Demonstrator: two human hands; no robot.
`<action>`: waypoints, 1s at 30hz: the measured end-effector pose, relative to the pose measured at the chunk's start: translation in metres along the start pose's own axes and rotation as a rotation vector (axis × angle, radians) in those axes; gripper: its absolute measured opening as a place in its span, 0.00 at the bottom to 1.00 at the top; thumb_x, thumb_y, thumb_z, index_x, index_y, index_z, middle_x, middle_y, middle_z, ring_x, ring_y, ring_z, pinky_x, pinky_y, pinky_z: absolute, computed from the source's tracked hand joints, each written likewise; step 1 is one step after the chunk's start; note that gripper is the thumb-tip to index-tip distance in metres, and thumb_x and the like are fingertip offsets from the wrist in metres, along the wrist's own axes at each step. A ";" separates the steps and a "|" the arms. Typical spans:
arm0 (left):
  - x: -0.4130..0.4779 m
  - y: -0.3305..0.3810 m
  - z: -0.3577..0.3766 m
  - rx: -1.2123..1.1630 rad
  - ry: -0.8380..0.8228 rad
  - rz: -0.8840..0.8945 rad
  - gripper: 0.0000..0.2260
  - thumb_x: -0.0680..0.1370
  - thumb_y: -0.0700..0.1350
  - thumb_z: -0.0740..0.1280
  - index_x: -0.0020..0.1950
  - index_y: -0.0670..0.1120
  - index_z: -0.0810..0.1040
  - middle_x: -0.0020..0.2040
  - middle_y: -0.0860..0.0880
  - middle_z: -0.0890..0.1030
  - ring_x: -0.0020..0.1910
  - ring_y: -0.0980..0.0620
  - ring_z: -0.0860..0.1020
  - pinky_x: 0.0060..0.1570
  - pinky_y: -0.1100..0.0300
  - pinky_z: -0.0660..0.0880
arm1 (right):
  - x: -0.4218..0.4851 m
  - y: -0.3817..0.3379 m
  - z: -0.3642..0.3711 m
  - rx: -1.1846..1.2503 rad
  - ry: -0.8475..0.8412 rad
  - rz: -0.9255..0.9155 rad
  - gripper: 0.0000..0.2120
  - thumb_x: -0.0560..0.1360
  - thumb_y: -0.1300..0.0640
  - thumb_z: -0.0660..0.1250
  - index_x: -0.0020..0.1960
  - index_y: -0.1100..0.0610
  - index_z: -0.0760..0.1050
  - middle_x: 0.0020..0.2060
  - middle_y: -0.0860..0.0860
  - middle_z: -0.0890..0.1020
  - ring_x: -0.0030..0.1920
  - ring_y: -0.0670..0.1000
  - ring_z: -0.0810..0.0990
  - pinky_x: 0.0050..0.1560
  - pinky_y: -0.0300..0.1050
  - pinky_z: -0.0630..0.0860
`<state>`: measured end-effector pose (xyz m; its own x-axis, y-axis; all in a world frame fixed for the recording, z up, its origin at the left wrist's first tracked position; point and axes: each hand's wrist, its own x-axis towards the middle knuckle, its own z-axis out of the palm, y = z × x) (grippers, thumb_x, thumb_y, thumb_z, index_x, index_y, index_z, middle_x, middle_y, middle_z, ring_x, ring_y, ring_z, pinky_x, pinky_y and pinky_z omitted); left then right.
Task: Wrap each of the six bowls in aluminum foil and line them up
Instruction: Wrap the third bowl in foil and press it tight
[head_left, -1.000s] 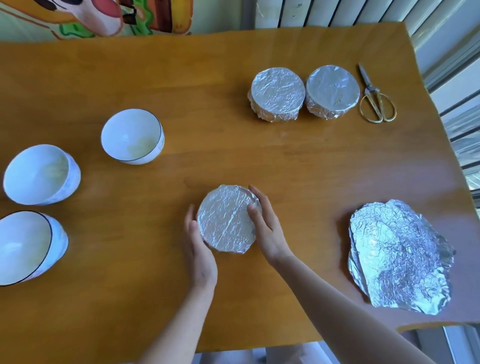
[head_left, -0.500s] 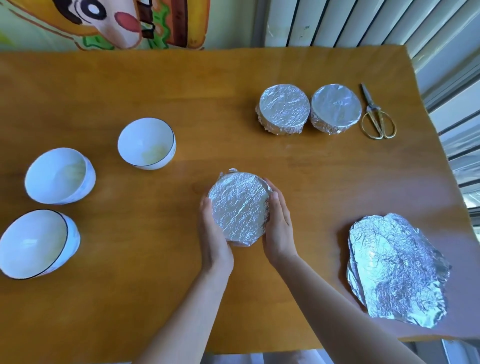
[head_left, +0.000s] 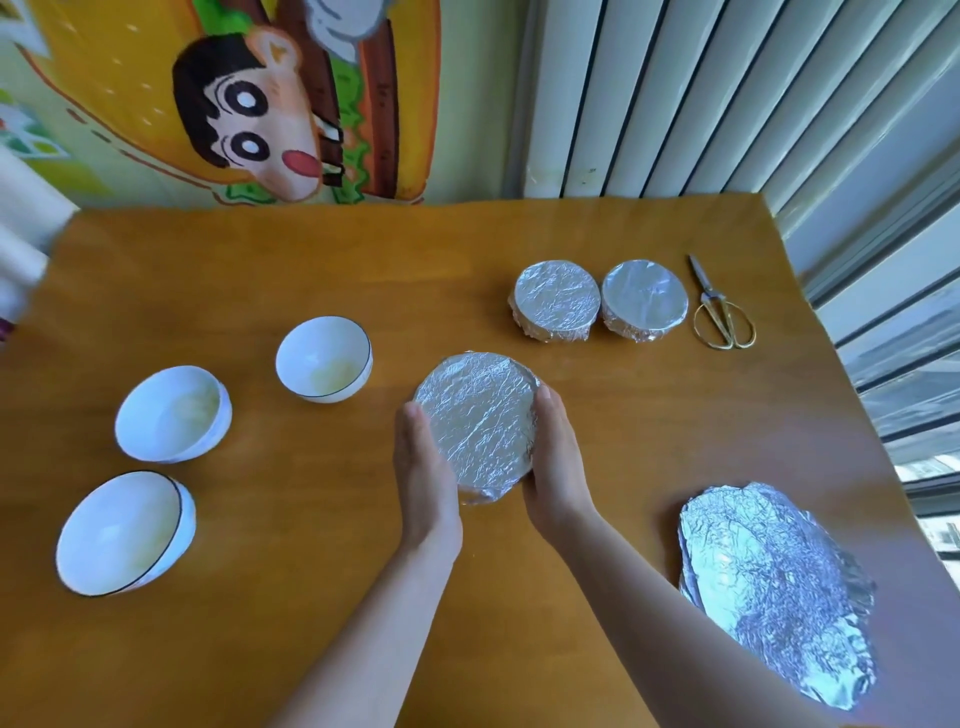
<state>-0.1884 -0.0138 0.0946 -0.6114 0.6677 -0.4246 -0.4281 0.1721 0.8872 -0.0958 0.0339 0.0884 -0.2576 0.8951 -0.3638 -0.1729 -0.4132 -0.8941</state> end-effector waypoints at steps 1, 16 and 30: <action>-0.001 0.002 0.000 -0.001 0.002 0.005 0.14 0.78 0.67 0.55 0.47 0.68 0.79 0.58 0.54 0.82 0.61 0.48 0.80 0.58 0.47 0.77 | 0.001 0.001 0.001 -0.012 0.012 0.004 0.20 0.78 0.38 0.56 0.64 0.46 0.75 0.60 0.51 0.80 0.63 0.53 0.78 0.66 0.64 0.72; 0.010 0.040 -0.014 0.032 -0.085 -0.198 0.23 0.81 0.64 0.56 0.71 0.54 0.73 0.64 0.51 0.80 0.61 0.50 0.80 0.54 0.52 0.78 | 0.034 -0.054 -0.019 -0.223 -0.257 -0.001 0.39 0.70 0.26 0.55 0.76 0.45 0.64 0.75 0.42 0.67 0.73 0.43 0.67 0.77 0.54 0.58; 0.009 0.047 -0.009 0.055 -0.115 -0.225 0.23 0.80 0.64 0.56 0.69 0.53 0.74 0.63 0.50 0.81 0.61 0.50 0.80 0.59 0.51 0.77 | 0.037 -0.057 -0.008 -0.138 -0.444 0.310 0.28 0.81 0.36 0.52 0.63 0.56 0.77 0.58 0.56 0.83 0.60 0.56 0.81 0.67 0.56 0.72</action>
<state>-0.2203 -0.0058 0.1312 -0.4240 0.6853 -0.5921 -0.5063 0.3627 0.7824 -0.0873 0.0919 0.1241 -0.6572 0.5666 -0.4971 0.0932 -0.5933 -0.7995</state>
